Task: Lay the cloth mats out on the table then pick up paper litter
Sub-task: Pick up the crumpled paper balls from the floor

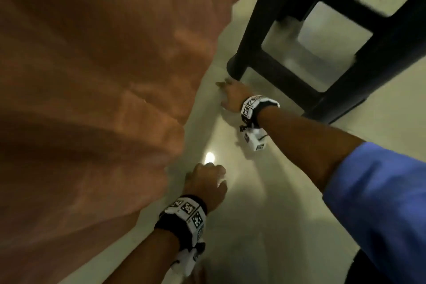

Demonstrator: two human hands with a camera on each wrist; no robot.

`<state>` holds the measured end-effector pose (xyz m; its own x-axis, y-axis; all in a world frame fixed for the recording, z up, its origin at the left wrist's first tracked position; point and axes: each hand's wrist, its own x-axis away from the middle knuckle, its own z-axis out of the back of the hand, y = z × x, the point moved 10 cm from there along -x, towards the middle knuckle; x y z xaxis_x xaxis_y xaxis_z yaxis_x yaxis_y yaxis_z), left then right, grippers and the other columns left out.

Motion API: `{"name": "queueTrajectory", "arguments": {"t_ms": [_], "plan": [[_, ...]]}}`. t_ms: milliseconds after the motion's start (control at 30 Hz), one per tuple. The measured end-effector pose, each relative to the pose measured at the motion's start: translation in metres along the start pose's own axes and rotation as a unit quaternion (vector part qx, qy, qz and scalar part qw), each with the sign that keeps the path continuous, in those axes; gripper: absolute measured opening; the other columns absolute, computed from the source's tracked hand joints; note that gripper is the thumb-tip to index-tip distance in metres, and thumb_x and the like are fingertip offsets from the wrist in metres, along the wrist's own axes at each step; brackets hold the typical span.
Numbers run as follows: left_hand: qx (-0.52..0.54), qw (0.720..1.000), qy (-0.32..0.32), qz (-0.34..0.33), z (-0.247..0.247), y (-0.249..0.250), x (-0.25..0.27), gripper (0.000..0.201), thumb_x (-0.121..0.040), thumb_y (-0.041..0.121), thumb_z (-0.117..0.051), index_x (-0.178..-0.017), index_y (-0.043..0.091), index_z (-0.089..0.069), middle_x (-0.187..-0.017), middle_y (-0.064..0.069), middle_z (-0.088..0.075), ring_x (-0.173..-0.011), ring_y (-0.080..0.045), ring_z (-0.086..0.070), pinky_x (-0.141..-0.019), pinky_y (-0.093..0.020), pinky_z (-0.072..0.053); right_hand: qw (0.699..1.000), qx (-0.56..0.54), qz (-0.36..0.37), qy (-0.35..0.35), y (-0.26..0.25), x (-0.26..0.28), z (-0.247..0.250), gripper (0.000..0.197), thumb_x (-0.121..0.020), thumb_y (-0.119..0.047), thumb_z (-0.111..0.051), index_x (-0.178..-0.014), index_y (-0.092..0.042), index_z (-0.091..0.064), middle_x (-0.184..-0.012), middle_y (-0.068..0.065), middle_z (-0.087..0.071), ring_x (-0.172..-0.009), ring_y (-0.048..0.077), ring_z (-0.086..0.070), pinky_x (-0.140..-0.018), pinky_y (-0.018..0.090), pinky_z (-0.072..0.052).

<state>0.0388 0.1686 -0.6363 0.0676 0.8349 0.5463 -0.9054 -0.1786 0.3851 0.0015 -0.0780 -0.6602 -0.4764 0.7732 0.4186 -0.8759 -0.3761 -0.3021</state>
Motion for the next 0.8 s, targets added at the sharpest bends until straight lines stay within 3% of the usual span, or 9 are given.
{"name": "queueTrajectory", "arguments": {"t_ms": [67, 133, 233, 300, 367, 500, 567, 633, 800], "plan": [[-0.043, 0.996, 0.079, 0.018, -0.009, -0.005, -0.003, 0.035, -0.083, 0.043, -0.053, -0.117, 0.035, -0.055, -0.123, 0.009, -0.054, -0.121, -0.019, -0.046, -0.097, -0.042, -0.039, 0.999, 0.033, -0.006, 0.015, 0.013, -0.022, -0.016, 0.071, -0.082, -0.03, -0.064, -0.146, -0.022, -0.035, -0.152, 0.012, -0.031, -0.137, 0.039, -0.034, -0.109, 0.05, -0.037], [-0.073, 0.986, 0.135, 0.058, -0.018, -0.017, -0.001, 0.053, -0.073, 0.047, -0.061, -0.124, 0.038, -0.052, -0.137, 0.001, -0.049, -0.129, -0.027, -0.044, -0.095, -0.054, -0.04, 0.998, 0.034, -0.025, 0.053, 0.024, -0.02, -0.022, 0.056, -0.079, -0.031, -0.059, -0.132, -0.021, -0.045, -0.14, 0.012, -0.042, -0.122, 0.041, -0.046, -0.095, 0.049, -0.046], [-0.059, 0.987, 0.086, 0.123, -0.054, -0.042, 0.003, 0.062, -0.084, 0.045, -0.051, -0.141, 0.046, -0.026, -0.156, -0.003, -0.015, -0.142, -0.034, -0.019, -0.097, -0.06, -0.034, 0.991, 0.004, -0.036, 0.129, 0.029, 0.03, -0.03, 0.034, -0.08, -0.012, -0.054, -0.114, -0.017, -0.055, -0.11, 0.011, -0.057, -0.093, 0.036, -0.057, -0.071, 0.04, -0.05], [-0.047, 0.989, 0.057, 0.126, -0.073, -0.048, 0.014, 0.052, -0.084, 0.029, -0.054, -0.132, 0.043, -0.038, -0.148, -0.007, -0.03, -0.134, -0.035, -0.029, -0.089, -0.054, -0.043, 0.992, -0.012, -0.026, 0.124, 0.022, 0.085, -0.051, 0.027, -0.081, -0.007, -0.051, -0.103, -0.021, -0.057, -0.1, 0.005, -0.06, -0.085, 0.031, -0.058, -0.066, 0.036, -0.05], [-0.047, 0.994, 0.038, 0.087, -0.081, -0.037, 0.026, 0.036, -0.071, 0.017, -0.059, -0.102, 0.033, -0.054, -0.116, -0.008, -0.057, -0.106, -0.037, -0.052, -0.068, -0.045, -0.051, 0.997, -0.058, -0.043, 0.039, 0.028, 0.144, -0.086, 0.019, -0.082, -0.012, -0.05, -0.096, -0.025, -0.055, -0.096, 0.0, -0.062, -0.084, 0.028, -0.058, -0.069, 0.034, -0.049], [0.07, 0.994, 0.039, 0.073, -0.082, -0.01, 0.056, 0.023, -0.069, 0.028, -0.042, -0.085, 0.015, -0.052, -0.076, -0.013, -0.059, -0.063, -0.038, -0.058, -0.058, -0.037, -0.048, 0.963, -0.187, -0.152, -0.119, 0.052, 0.258, -0.132, 0.029, -0.08, -0.024, -0.06, -0.108, -0.026, -0.052, -0.1, 0.002, -0.062, -0.097, 0.031, -0.062, -0.071, 0.028, -0.039], [0.179, 0.975, 0.076, 0.11, -0.038, 0.015, 0.09, 0.02, -0.081, 0.034, -0.049, -0.074, 0.015, -0.046, -0.067, -0.01, -0.056, -0.063, -0.038, -0.054, -0.058, -0.034, -0.041, 0.95, -0.211, -0.189, -0.127, 0.051, 0.307, -0.121, 0.047, -0.083, -0.026, -0.062, -0.128, -0.027, -0.051, -0.116, 0.007, -0.065, -0.108, 0.032, -0.061, -0.081, 0.032, -0.045], [0.249, 0.95, 0.042, 0.185, -0.013, 0.031, 0.123, 0.03, -0.085, 0.04, -0.057, -0.074, 0.016, -0.043, -0.068, -0.005, -0.054, -0.068, -0.034, -0.05, -0.06, -0.03, -0.037, 0.949, -0.21, -0.205, -0.115, 0.043, 0.34, -0.098, 0.052, -0.083, -0.026, -0.064, -0.134, -0.026, -0.053, -0.128, 0.006, -0.063, -0.117, 0.029, -0.058, -0.093, 0.032, -0.045], [0.292, 0.937, -0.021, 0.191, 0.057, 0.095, 0.227, 0.021, -0.083, 0.031, -0.06, -0.077, 0.018, -0.044, -0.075, -0.002, -0.058, -0.072, -0.029, -0.055, -0.061, -0.03, -0.039, 0.943, -0.246, -0.205, -0.09, -0.015, 0.408, -0.005, 0.034, -0.077, -0.021, -0.071, -0.111, -0.022, -0.069, -0.115, 0.005, -0.065, -0.103, 0.025, -0.063, -0.088, 0.03, -0.049]]}}
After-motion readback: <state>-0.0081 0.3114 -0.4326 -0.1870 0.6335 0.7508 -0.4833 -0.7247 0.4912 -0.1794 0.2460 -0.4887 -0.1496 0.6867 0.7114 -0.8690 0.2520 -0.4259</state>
